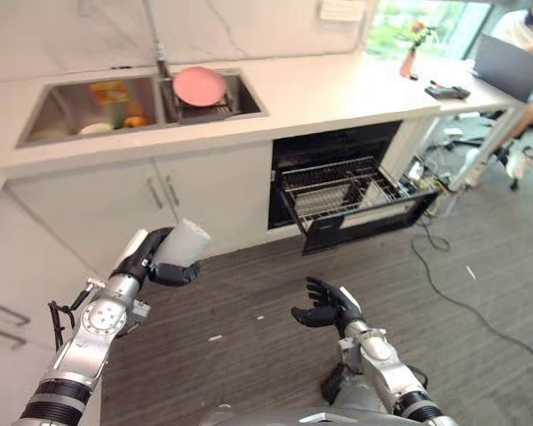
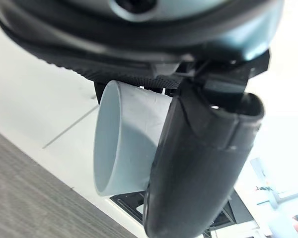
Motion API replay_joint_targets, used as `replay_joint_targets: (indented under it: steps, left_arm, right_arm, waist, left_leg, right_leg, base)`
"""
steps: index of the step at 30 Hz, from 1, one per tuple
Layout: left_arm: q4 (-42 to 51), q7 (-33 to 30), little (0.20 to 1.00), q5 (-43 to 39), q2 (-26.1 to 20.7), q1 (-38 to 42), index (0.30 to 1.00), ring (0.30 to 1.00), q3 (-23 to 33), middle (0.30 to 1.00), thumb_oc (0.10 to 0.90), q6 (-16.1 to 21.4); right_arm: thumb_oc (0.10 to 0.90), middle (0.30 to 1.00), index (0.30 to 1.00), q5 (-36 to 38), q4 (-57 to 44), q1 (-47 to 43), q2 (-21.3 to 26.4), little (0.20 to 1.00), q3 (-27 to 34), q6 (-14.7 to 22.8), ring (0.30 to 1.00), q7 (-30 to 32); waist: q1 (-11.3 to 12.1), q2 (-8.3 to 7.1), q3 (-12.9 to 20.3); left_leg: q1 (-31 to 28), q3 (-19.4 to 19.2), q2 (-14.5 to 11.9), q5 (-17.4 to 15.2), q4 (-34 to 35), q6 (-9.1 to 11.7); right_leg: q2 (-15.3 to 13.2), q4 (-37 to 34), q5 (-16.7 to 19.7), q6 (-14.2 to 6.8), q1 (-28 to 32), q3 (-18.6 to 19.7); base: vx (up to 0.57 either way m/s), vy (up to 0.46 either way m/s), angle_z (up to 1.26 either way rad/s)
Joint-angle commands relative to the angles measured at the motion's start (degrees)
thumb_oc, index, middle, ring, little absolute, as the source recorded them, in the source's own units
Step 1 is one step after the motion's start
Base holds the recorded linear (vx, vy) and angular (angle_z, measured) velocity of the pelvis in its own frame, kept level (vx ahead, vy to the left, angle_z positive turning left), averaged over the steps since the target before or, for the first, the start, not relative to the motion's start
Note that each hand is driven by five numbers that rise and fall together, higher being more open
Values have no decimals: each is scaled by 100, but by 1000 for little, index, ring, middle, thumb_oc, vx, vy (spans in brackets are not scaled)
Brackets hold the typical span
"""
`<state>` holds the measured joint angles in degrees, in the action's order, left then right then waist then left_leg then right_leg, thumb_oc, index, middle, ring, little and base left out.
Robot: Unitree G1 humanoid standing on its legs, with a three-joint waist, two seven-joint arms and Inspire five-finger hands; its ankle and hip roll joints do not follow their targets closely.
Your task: Place the dishes in the dishwasher.
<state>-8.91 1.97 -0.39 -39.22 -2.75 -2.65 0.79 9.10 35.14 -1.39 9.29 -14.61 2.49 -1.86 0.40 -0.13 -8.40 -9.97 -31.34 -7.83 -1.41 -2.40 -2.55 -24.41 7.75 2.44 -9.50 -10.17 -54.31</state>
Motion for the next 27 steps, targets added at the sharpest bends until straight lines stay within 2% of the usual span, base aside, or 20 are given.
replay_joint_targets:
  steps: [1,2,4,5,7,8,9,10,12,13,14,15,16,17,18,20,21,24,26,27]
  left_arm:
    - [681,-97,300,259,-316,379,300,300,184,300,400,617]
    - [641,-115,300,283,-248,377,300,300,150,300,400,619]
    - [562,-96,300,277,-132,310,300,300,120,300,400,620]
    - [574,-85,300,273,-133,262,300,300,126,300,400,612]
    - [690,-61,300,199,-179,98,300,300,241,300,400,595]
    - [749,-84,300,143,-202,43,300,300,328,300,400,595]
    - [776,-76,300,134,-206,28,300,300,354,300,400,585]
    - [745,-186,300,66,-182,-17,300,300,434,300,400,595]
    - [676,-270,300,56,-96,0,300,300,446,300,400,604]
    - [684,-278,300,98,-51,-64,300,300,469,300,400,597]
    - [687,-260,300,127,-32,-124,300,300,484,300,400,596]
    - [685,-261,300,135,-19,-189,300,300,515,300,400,610]
    - [583,-299,300,104,31,-258,300,300,564,300,400,625]
    - [572,-302,300,103,38,-255,300,300,567,300,400,635]
    - [466,-322,300,65,58,-259,300,300,523,300,400,639]
    - [418,-316,300,66,65,-238,300,300,491,300,400,648]
    - [403,-232,300,111,48,-211,300,300,451,300,400,624]
    - [391,-138,300,148,17,-154,300,300,375,300,400,604]
    - [343,-139,300,290,-48,-95,300,300,294,300,400,525]
    - [337,-141,300,295,-55,-81,300,300,285,300,400,523]
  right_arm:
    - [800,900,900,25,-558,-71,266,900,295,320,900,1]
    - [800,900,900,42,-656,48,297,900,305,322,900,-35]
    - [800,900,900,117,-579,142,360,900,358,320,900,-12]
    - [800,900,900,132,-550,139,392,900,329,316,900,-1]
    - [800,900,900,197,-671,91,494,900,279,340,900,77]
    - [800,900,900,197,-793,35,560,900,259,378,900,89]
    - [800,900,900,200,-808,29,561,900,255,368,900,90]
    - [800,900,900,209,-970,-55,644,900,229,384,900,92]
    - [800,900,900,183,-1029,-100,720,900,122,374,900,40]
    - [800,900,900,187,-1043,-124,744,900,71,368,900,-21]
    - [800,900,900,195,-1036,-149,748,900,42,378,900,-65]
    - [800,900,900,163,-1027,-192,794,900,1,384,900,-79]
    - [800,900,900,81,-882,-272,849,900,-139,386,900,-126]
    - [800,900,900,81,-864,-286,853,900,-147,397,900,-126]
    - [800,900,900,38,-741,-289,860,900,-194,374,900,-138]
    - [800,900,900,26,-700,-265,870,900,-161,369,900,-139]
    - [800,900,900,-16,-673,-168,838,900,-70,325,900,-163]
    - [800,900,900,-82,-670,-1,787,900,85,281,900,-164]
    - [800,900,900,-84,-650,104,642,900,191,187,900,-200]
    - [800,900,900,-87,-655,103,634,900,199,181,900,-202]
  waist:
    - [245,-90,492]
    - [154,-158,549]
    - [66,-147,641]
    - [71,-111,653]
    - [240,-59,513]
    - [342,-79,438]
    - [333,-27,437]
    - [469,-124,244]
    - [535,-121,161]
    - [518,-121,190]
    - [512,-95,211]
    - [526,-94,216]
    - [641,-62,198]
    - [640,-68,173]
    - [638,-2,166]
    - [623,36,140]
    - [545,111,253]
    - [489,89,324]
    - [421,29,279]
    - [443,-8,270]
  left_leg:
    - [297,531,-167,-779,-399,545]
    - [277,619,-143,-929,-719,583]
    - [273,781,-283,-969,-1492,756]
    - [328,822,-441,-793,-2131,900]
    - [840,959,-1007,-104,-3690,1303]
    - [1060,1064,-1036,92,-4259,1419]
    - [1167,1136,-1142,70,-4411,1471]
    - [1630,1240,-1275,182,-4975,1554]
    - [2087,1461,-1212,-105,-4548,1432]
    - [2001,1392,-1205,-177,-3895,1321]
    - [1894,1308,-1353,-187,-3043,1235]
    - [1880,1300,-1468,-129,-2344,1187]
    - [1760,1721,-1498,141,-1248,1239]
    - [1657,1688,-1477,237,-1095,1258]
    - [1516,1931,-1650,514,-593,1397]
    - [1391,1955,-1670,576,-500,1440]
    - [1277,1945,-1573,428,-509,1438]
    - [1326,1905,-1417,267,-706,1397]
    - [1271,1898,-1060,-49,-852,1141]
    - [1266,1869,-1013,-86,-876,1109]
  right_leg:
    - [-11,-702,235,-278,546,491]
    - [110,-744,336,-319,611,792]
    - [371,-750,471,-371,686,1100]
    - [559,-803,418,-267,764,1176]
    - [1061,-930,101,114,1008,1288]
    - [1159,-978,-7,210,1107,1320]
    - [1251,-995,-35,261,1091,1310]
    - [1350,-999,-277,430,1266,1345]
    - [1424,-847,-424,475,1271,1438]
    - [1378,-727,-480,402,1228,1450]
    - [1347,-627,-535,339,1201,1479]
    - [1309,-581,-587,303,1210,1557]
    - [1332,-481,-659,246,1260,1801]
    - [1326,-467,-674,253,1278,1809]
    - [1321,-437,-712,200,1422,1923]
    - [1298,-423,-713,163,1521,1943]
    - [1220,-304,-719,46,1554,1978]
    - [953,-9,-695,-41,1578,1957]
    - [594,662,-518,-148,1480,2154]
    - [519,744,-537,-181,1439,2194]
  base:
    - [722,163,-54]
    - [708,69,-31]
    - [644,-10,57]
    - [496,-116,66]
    - [356,-176,-5]
    - [158,-117,-64]
    - [212,-33,-87]
    - [141,42,-95]
    - [202,192,-62]
    - [204,337,-46]
    - [165,385,-39]
    - [210,530,-12]
    - [146,365,-26]
    - [222,459,-66]
    - [146,316,-95]
    - [133,353,-73]
    - [106,408,-23]
    - [80,358,-16]
    - [67,526,2]
    - [10,440,2]
